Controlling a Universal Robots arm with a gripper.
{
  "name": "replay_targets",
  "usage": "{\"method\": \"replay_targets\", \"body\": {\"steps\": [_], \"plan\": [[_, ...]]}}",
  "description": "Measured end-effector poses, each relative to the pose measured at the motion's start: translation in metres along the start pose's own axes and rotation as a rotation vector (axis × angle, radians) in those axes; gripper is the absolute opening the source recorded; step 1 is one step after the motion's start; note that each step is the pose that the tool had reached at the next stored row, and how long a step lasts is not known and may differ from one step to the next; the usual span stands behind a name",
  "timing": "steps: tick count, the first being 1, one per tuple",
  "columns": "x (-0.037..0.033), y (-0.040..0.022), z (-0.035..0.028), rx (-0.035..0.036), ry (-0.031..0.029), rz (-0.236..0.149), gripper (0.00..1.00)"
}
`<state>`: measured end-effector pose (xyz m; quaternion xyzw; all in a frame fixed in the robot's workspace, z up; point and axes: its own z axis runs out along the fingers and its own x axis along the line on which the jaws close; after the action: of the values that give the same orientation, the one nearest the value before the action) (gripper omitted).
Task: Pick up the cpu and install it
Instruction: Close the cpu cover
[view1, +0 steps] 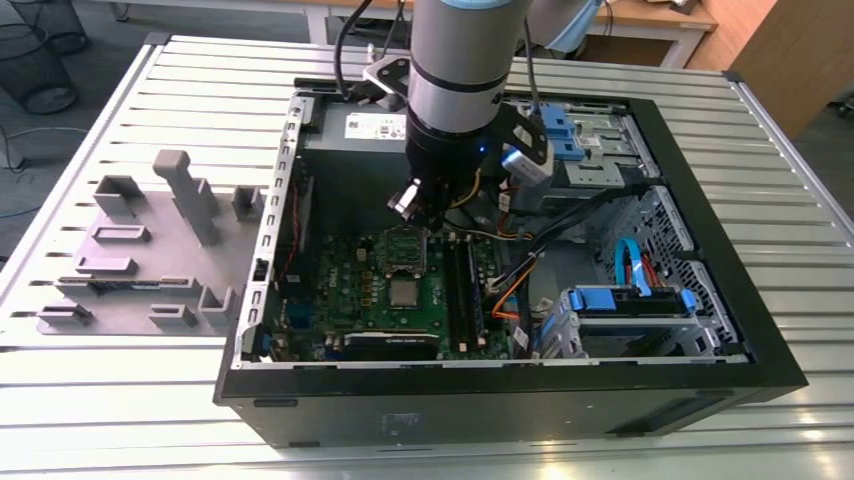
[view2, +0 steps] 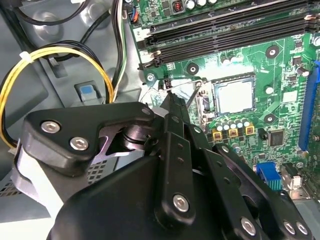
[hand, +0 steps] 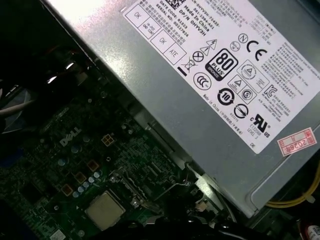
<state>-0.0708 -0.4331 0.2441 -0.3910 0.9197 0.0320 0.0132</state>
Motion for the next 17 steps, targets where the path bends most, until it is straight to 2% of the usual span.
{"method": "replay_targets", "body": {"steps": [17], "plan": [[0.0080,-0.0034,-0.0005,0.0002,-0.0002,-0.017,0.11]]}}
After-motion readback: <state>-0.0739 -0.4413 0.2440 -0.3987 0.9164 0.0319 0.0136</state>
